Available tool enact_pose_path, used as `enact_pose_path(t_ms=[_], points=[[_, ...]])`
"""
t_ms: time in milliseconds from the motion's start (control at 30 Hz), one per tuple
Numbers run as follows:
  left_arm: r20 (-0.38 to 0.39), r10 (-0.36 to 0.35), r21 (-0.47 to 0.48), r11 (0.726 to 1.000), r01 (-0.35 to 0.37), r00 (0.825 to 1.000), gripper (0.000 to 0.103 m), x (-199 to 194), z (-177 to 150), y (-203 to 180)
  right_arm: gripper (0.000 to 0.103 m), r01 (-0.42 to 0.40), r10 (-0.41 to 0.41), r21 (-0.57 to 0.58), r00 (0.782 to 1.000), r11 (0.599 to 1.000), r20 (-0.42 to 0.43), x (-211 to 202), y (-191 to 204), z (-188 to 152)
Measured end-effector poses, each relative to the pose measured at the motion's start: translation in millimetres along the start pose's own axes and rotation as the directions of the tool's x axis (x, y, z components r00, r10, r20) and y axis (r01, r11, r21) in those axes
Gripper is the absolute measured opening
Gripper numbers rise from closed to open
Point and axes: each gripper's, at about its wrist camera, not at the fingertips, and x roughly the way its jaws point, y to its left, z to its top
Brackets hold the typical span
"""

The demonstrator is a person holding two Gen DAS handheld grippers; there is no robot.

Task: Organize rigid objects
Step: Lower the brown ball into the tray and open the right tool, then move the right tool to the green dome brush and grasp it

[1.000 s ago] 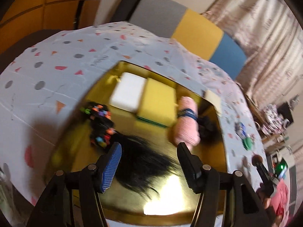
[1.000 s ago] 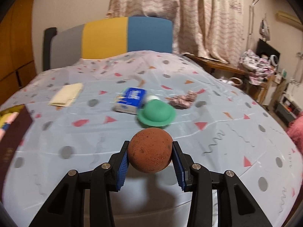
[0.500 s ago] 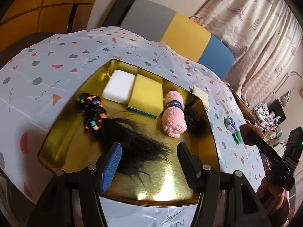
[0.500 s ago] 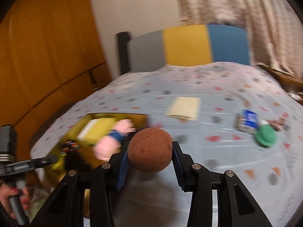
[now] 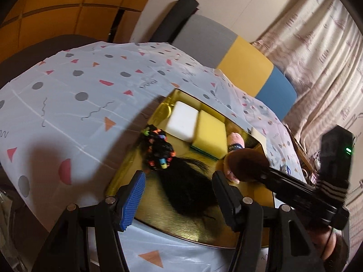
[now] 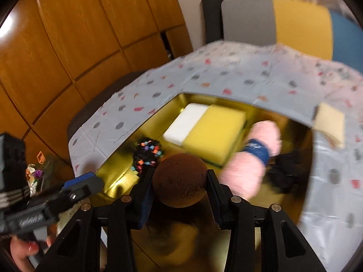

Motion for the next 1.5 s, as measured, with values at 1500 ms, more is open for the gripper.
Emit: enact_pose_path(t_ms=[1500], points=[[-0.184,-0.224,0.222,0.939,0.262,0.957,0.062,20.0,-44.7,-107.9,0.070,0.264,-0.295,0.286,0.953,0.921,0.068,-99.6,-118.4,-84.4]])
